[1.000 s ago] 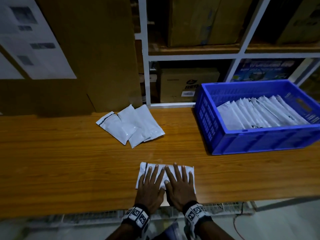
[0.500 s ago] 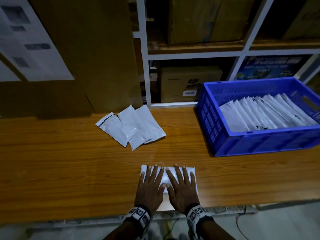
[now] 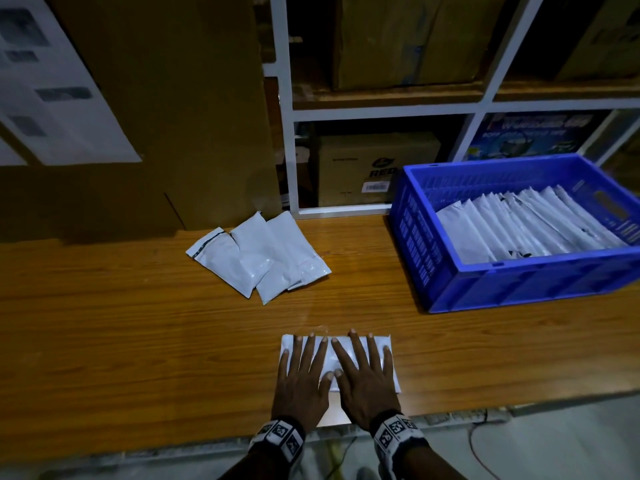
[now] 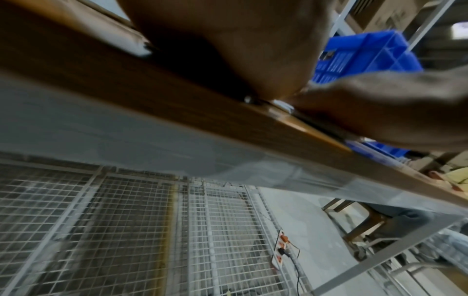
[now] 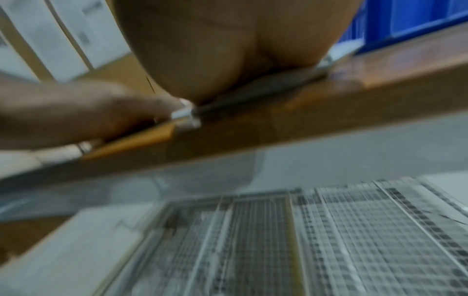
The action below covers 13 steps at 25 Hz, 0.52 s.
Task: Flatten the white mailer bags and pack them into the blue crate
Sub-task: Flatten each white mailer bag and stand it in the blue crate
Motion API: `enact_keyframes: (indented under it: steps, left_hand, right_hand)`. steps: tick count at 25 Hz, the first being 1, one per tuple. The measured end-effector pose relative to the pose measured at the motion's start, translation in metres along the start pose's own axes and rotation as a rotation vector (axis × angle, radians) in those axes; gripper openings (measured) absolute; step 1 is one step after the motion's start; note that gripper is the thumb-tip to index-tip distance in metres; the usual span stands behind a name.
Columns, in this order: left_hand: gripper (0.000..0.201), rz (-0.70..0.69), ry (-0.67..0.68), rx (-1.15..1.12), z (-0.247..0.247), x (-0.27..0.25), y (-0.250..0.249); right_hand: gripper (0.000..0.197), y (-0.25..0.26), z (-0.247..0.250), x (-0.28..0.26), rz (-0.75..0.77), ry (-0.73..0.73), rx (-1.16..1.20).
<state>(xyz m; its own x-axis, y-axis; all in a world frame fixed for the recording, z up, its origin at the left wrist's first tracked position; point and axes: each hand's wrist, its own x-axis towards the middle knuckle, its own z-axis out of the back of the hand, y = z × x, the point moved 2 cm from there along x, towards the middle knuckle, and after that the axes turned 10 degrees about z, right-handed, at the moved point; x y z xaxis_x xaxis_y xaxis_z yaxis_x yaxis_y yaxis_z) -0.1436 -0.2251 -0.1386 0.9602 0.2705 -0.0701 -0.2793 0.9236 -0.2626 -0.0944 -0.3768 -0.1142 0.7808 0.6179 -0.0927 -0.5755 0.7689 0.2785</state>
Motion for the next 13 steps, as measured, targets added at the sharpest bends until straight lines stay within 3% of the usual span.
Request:
enact_keyframes:
  steps: [9, 13]
  left_hand:
    - [0.06, -0.061, 0.009, 0.023, 0.009, 0.006, -0.01]
    - [0.062, 0.005, 0.016, 0.022, 0.0, 0.005, -0.009]
  right_hand:
    - [0.055, -0.007, -0.002, 0.006, 0.022, 0.087, 0.015]
    - [0.062, -0.011, 0.004, 0.012, 0.056, 0.15, 0.096]
